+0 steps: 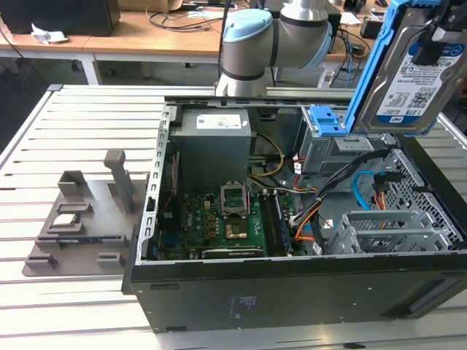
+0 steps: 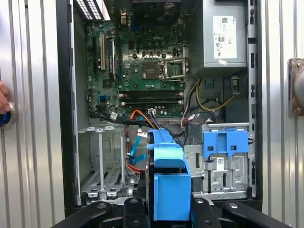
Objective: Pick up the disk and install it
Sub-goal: 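Pick up the disk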
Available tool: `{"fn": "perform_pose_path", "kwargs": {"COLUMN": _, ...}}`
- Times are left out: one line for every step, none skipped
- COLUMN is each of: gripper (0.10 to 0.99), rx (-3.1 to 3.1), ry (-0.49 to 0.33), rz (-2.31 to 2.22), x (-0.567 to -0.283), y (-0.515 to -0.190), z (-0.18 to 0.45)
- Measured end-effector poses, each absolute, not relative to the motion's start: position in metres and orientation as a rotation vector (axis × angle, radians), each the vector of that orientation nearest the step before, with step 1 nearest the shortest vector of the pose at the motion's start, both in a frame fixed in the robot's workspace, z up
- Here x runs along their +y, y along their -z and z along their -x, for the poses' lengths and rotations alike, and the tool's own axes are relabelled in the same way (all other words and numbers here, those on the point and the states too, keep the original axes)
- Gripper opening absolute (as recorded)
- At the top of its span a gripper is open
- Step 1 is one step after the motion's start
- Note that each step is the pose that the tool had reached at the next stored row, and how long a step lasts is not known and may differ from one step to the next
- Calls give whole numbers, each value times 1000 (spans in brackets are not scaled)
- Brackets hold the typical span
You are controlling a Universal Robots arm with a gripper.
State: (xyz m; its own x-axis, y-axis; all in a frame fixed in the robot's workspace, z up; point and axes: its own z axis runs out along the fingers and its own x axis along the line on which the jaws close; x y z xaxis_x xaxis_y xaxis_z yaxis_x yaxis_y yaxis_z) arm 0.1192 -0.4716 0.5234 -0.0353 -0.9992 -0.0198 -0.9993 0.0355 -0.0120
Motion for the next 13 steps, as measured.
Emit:
{"fn": "perform_pose_path", "kwargs": {"gripper": 361, "rx": 2244, "ry": -8, "rz": 2166, "x": -473, "y": -523, "z": -119}}
{"fn": "perform_pose_path", "kwargs": {"gripper": 361, "rx": 2244, "ry": -8, "rz": 2166, "x": -475, "y": -523, "z": -119}}
{"fn": "perform_pose_path", "kwargs": {"gripper": 361, "rx": 2244, "ry": -8, "rz": 2166, "x": -477, "y": -523, "z": -119}}
{"fn": "perform_pose_path", "kwargs": {"gripper": 361, "rx": 2244, "ry": -8, "rz": 2166, "x": -478, "y": -523, "z": -119}}
{"fn": "perform_pose_path", "kwargs": {"gripper": 361, "rx": 2244, "ry": -8, "rz": 2166, "x": -480, "y": -523, "z": -119}}
{"fn": "perform_pose_path", "kwargs": {"gripper": 361, "rx": 2244, "ry": -8, "rz": 2166, "x": -482, "y": -523, "z": -119}}
{"fn": "perform_pose_path", "kwargs": {"gripper": 361, "rx": 2244, "ry": -8, "rz": 2166, "x": -484, "y": -523, "z": -119}}
{"fn": "perform_pose_path", "kwargs": {"gripper": 361, "rx": 2244, "ry": -8, "rz": 2166, "x": -486, "y": -523, "z": -119}}
{"fn": "perform_pose_path", "kwargs": {"gripper": 361, "rx": 2244, "ry": -8, "rz": 2166, "x": -487, "y": -523, "z": -119}}
{"fn": "perform_pose_path", "kwargs": {"gripper": 361, "rx": 2244, "ry": -8, "rz": 2166, "x": -490, "y": -523, "z": -119}}
{"fn": "perform_pose_path", "kwargs": {"gripper": 361, "rx": 2244, "ry": -8, "rz": 2166, "x": -492, "y": -523, "z": -119}}
{"fn": "perform_pose_path", "kwargs": {"gripper": 361, "rx": 2244, "ry": -8, "rz": 2166, "x": -495, "y": -523, "z": -119}}
{"fn": "perform_pose_path", "kwargs": {"gripper": 361, "rx": 2244, "ry": -8, "rz": 2166, "x": -496, "y": -523, "z": -119}}
